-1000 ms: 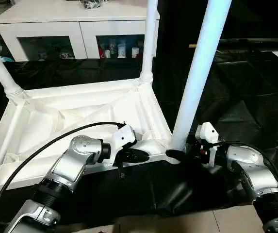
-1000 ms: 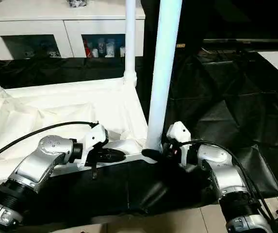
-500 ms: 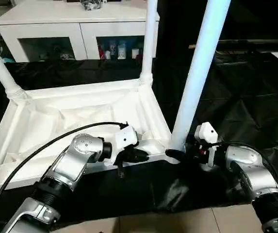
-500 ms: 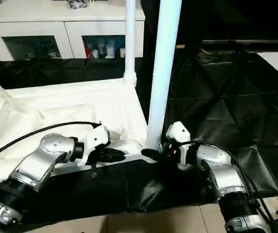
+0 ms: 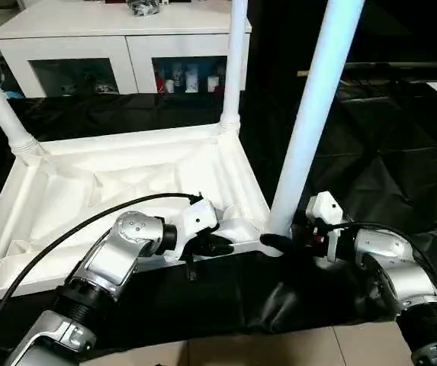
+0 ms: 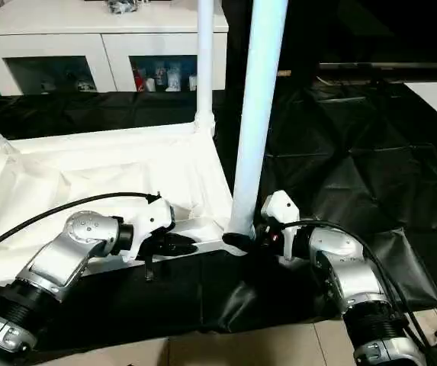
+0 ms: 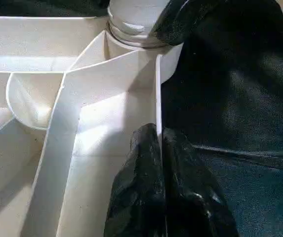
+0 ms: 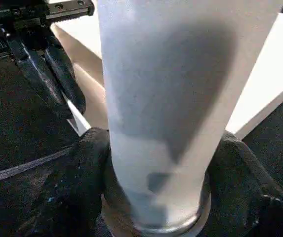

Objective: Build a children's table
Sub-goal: Rotate leg to tighten

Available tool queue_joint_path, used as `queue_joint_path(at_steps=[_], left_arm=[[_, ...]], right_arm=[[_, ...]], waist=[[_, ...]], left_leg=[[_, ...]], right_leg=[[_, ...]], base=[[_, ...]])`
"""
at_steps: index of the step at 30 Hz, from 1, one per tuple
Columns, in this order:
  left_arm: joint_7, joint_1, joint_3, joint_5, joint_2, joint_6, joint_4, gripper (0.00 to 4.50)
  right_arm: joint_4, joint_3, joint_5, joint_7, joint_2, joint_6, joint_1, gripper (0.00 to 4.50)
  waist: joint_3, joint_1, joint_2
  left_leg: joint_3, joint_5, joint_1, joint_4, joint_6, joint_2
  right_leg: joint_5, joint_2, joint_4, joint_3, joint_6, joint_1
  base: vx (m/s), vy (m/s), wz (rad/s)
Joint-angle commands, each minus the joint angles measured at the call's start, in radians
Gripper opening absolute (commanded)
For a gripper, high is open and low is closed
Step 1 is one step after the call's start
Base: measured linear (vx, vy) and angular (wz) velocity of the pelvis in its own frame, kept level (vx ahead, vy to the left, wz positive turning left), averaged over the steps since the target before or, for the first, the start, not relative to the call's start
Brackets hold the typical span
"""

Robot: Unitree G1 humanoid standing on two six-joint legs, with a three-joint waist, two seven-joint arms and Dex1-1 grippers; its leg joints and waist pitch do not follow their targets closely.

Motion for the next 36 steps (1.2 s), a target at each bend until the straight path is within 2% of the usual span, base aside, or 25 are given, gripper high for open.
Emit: queue_joint_path(at_steps=[1,10,12,15,16,17,18,19,20,21,26,29,32,35,36], left_arm=[[-0.01,-0.002,-0.007,-0.004,0.007,0.018,0.011,0.0],[0.004,0.002,-0.001,-0.008,-0.003,0.039,0.016,0.0],[0.036,-0.01,0.008,-0.003,-0.02,0.05,0.043,0.0],[0.114,-0.038,0.02,0.018,-0.053,0.071,0.102,0.0],[0.187,-0.064,0.031,0.035,-0.085,0.079,0.151,0.0],[0.229,-0.082,0.04,0.04,-0.109,0.088,0.181,0.0],[0.272,-0.1,0.048,0.043,-0.134,0.094,0.21,0.0],[0.29,-0.106,0.052,0.045,-0.144,0.097,0.221,0.0],[0.37,-0.138,0.072,0.046,-0.19,0.121,0.271,0.0],[0.396,-0.149,0.077,0.048,-0.205,0.129,0.287,0.0],[0.554,-0.221,0.111,0.052,-0.306,0.111,0.42,0.0],[0.586,-0.245,0.113,0.058,-0.341,0.09,0.464,0.0],[0.578,-0.25,0.108,0.061,-0.348,0.079,0.472,0.0],[0.567,-0.252,0.104,0.062,-0.342,0.072,0.481,0.0],[0.567,-0.252,0.104,0.062,-0.342,0.072,0.481,0.0]], right_arm=[[0.004,0.004,-0.016,-0.01,-0.001,0.015,0.009,2.57],[0.019,-0.003,-0.019,-0.049,0.017,0.031,0.004,2.57],[0.057,-0.008,-0.043,-0.119,0.035,0.042,-0.013,2.57],[0.13,-0.02,-0.094,-0.275,0.078,0.041,-0.05,2.57],[0.169,-0.037,-0.104,-0.379,0.122,0.048,-0.072,2.57],[0.19,-0.046,-0.11,-0.447,0.153,0.054,-0.084,2.55],[0.206,-0.054,-0.113,-0.513,0.188,0.064,-0.095,2.53],[0.212,-0.057,-0.115,-0.538,0.2,0.068,-0.098,2.53],[0.242,-0.077,-0.115,-0.662,0.262,0.097,-0.117,2.52],[0.253,-0.085,-0.113,-0.705,0.283,0.108,-0.124,2.52],[0.364,-0.143,-0.102,-0.987,0.419,0.131,-0.183,2.51],[0.409,-0.162,-0.079,-1.012,0.483,0.14,-0.212,2.51],[0.419,-0.133,-0.118,-1.007,0.498,0.12,-0.229,2.51],[0.415,-0.135,-0.117,-0.99,0.504,0.094,-0.232,2.51],[0.415,-0.135,-0.117,-0.99,0.504,0.094,-0.232,2.84]], waist=[[-0.052,0.003,-0.007],[-0.051,0.001,-0.006],[-0.047,-0.002,-0.01],[-0.042,-0.008,-0.009],[-0.042,-0.01,-0.008],[-0.041,-0.013,-0.007],[-0.042,-0.014,-0.008],[-0.042,-0.015,-0.01],[-0.045,-0.015,-0.008],[-0.047,-0.012,-0.006],[-0.049,-0.008,-0.003],[-0.048,-0.006,-0.006],[-0.047,-0.006,-0.011],[-0.043,-0.008,-0.01],[-0.042,-0.009,-0.01]], left_leg=[[-0.009,-0.201,0.008,-0.074,0.091,0.041],[-0.01,-0.209,0.008,-0.077,0.087,0.042],[-0.008,-0.231,0.008,-0.08,0.076,0.041],[-0.012,-0.295,0.009,-0.086,0.039,0.038],[-0.014,-0.327,0.014,-0.088,0.019,0.037],[-0.014,-0.339,0.017,-0.089,0.001,0.036],[-0.016,-0.347,0.017,-0.091,-0.008,0.036],[-0.015,-0.347,0.017,-0.091,-0.009,0.036],[-0.017,-0.34,0.016,-0.092,-0.01,0.036],[-0.016,-0.327,0.017,-0.09,-0.01,0.035],[-0.013,-0.31,0.017,-0.092,-0.011,0.032],[-0.014,-0.335,0.018,-0.093,-0.006,0.032],[-0.016,-0.347,0.014,-0.097,-0.001,0.033],[-0.018,-0.383,0.014,-0.101,-0.004,0.032],[-0.018,-0.391,0.014,-0.101,-0.006,0.032]], right_leg=[[-0.081,-0.045,-0.069,0.029,-0.293,0.042],[-0.09,-0.045,-0.071,0.03,-0.291,0.041],[-0.13,-0.044,-0.075,0.03,-0.285,0.038],[-0.254,-0.045,-0.083,0.028,-0.256,0.036],[-0.314,-0.048,-0.09,0.029,-0.236,0.032],[-0.34,-0.047,-0.092,0.031,-0.223,0.025],[-0.352,-0.047,-0.095,0.03,-0.21,0.026],[-0.348,-0.047,-0.096,0.032,-0.209,0.024],[-0.33,-0.047,-0.094,0.032,-0.207,0.027],[-0.299,-0.047,-0.093,0.032,-0.212,0.024],[-0.236,-0.045,-0.092,0.034,-0.215,0.024],[-0.251,-0.046,-0.095,0.034,-0.204,0.024],[-0.268,-0.046,-0.097,0.032,-0.183,0.024],[-0.355,-0.049,-0.106,0.032,-0.158,0.02],[-0.369,-0.049,-0.108,0.032,-0.153,0.019]], base=[[0.0,0.0,0.0],[0.0,0.0,0.0],[0.0,0.0,0.0],[0.0,0.0,0.0],[0.0,0.0,0.0],[0.0,0.0,0.0],[0.0,0.0,0.0],[0.0,0.0,0.0],[0.0,0.0,0.0],[0.0,0.0,0.0],[0.0,0.0,0.0],[0.0,0.0,0.0],[0.0,0.0,0.0],[0.0,0.0,0.0],[0.0,0.0,0.0]])
